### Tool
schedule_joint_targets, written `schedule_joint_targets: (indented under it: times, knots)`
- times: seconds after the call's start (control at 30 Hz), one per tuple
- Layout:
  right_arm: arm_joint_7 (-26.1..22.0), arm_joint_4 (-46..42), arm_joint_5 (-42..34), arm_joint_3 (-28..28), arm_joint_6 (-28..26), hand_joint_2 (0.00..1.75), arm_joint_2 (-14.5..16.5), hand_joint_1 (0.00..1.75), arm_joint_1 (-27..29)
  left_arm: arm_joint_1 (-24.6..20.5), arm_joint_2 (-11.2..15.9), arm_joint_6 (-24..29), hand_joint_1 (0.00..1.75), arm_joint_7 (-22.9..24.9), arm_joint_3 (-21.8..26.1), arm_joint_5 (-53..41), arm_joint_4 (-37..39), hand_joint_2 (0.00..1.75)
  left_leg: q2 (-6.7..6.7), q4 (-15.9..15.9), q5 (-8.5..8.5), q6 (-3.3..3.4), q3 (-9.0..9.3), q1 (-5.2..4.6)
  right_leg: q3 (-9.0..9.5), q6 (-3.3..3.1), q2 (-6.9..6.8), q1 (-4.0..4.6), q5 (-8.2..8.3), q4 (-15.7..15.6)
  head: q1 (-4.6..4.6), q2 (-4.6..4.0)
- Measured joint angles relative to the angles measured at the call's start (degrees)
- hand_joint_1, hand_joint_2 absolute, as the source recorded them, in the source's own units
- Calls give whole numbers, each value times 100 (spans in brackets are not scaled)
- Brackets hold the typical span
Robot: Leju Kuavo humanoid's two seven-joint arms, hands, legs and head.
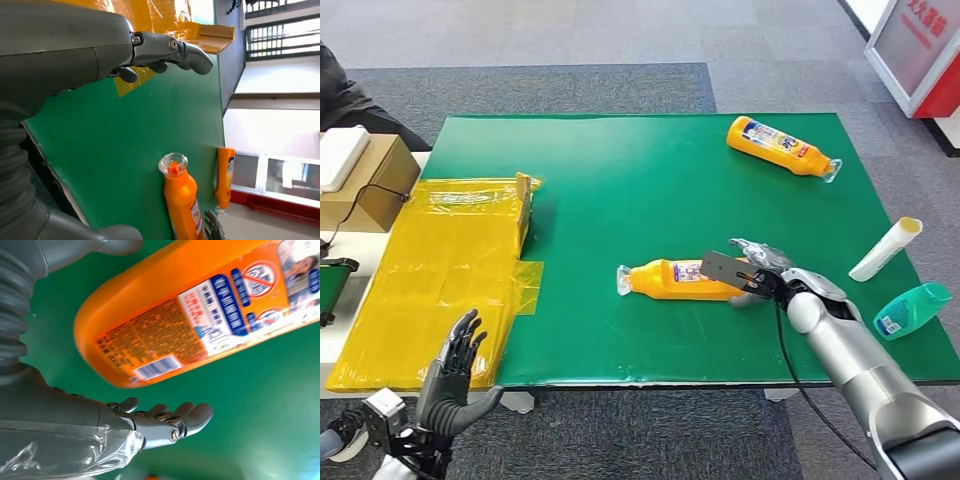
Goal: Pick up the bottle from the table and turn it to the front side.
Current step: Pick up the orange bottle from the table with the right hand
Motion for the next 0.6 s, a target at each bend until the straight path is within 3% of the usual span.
schedule_joint_targets:
  times: [0.17, 0.2, 0.3, 0.33, 0.6]
  knots:
    - [24, 407, -93, 196, 127, 175, 121, 0, -240, -65, 2, 19, 0, -40, -13, -60, 125, 175, 0, 0, 0, 0, 0, 0, 0, 0, 0, 0, 0, 0, 0, 0]
    - [33, 483, -98, 229, 145, 175, 141, 34, -285, -76, 3, 26, 0, -44, -14, -64, 147, 175, 0, 0, 0, 0, 0, 0, 0, 0, 0, 0, 0, 0, 0, 0]
    - [32, 726, -158, 327, 191, 175, 191, 165, -411, -100, 7, 51, 0, -71, -17, -67, 207, 175, 0, 0, 0, 0, 0, 0, 0, 0, 0, 0, 0, 0, 1, 0]
    - [21, 800, -184, 357, 202, 175, 202, 175, -446, -103, 10, 57, 0, -82, -18, -67, 225, 175, 0, 0, 0, 0, 0, 0, 0, 0, 0, 0, 0, 0, 1, 0]
    - [-72, 1001, -312, 503, 93, 175, 216, 175, -584, -102, 25, 76, 0, -126, -12, -65, 336, 175, 0, 0, 1, 0, 1, 0, 0, 0, -1, 0, 0, 0, 0, 0]
